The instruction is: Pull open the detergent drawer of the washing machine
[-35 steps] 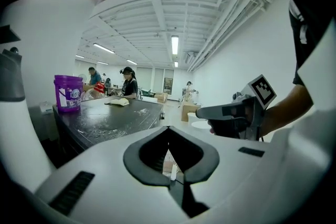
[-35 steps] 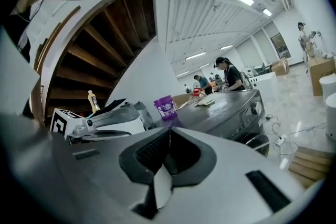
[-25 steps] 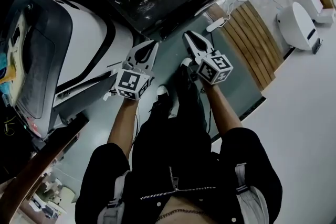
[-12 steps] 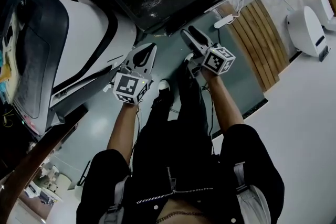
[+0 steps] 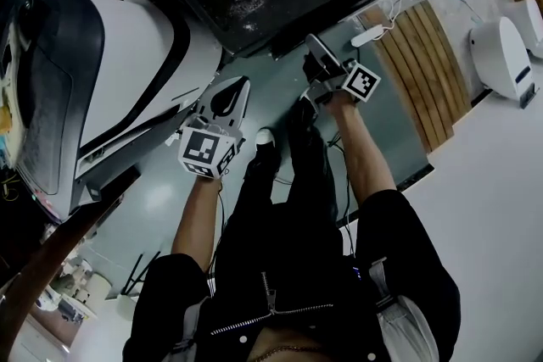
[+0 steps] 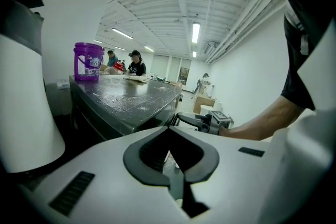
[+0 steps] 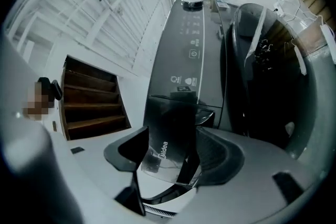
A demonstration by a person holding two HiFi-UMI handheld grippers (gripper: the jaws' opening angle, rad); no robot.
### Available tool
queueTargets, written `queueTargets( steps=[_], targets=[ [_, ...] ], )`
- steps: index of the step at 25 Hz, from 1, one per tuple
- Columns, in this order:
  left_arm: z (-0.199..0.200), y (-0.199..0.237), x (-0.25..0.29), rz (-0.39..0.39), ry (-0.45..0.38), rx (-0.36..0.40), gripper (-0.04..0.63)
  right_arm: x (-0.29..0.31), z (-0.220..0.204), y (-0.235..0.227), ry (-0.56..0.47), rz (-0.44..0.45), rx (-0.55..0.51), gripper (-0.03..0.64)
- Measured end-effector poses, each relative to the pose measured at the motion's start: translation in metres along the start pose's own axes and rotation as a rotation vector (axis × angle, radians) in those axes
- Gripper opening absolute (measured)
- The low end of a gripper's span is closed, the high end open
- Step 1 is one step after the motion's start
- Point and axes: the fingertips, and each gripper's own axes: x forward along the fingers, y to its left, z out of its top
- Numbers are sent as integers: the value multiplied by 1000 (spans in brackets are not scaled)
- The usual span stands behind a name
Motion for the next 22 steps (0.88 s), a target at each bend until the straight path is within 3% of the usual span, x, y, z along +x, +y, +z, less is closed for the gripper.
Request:
queueTargets(
  steps=[6,15,22],
  targets=[
    [-17,7,-4,21,16,-29,18,13,2,-19,-4,23,57,284],
    [-35,18,-13,46,41,-69,18,35,6,-11,-18,200,171,310],
    [-44,26,-20,69,52,-83,18,38,7,-8,-44,261,230,302]
  ],
)
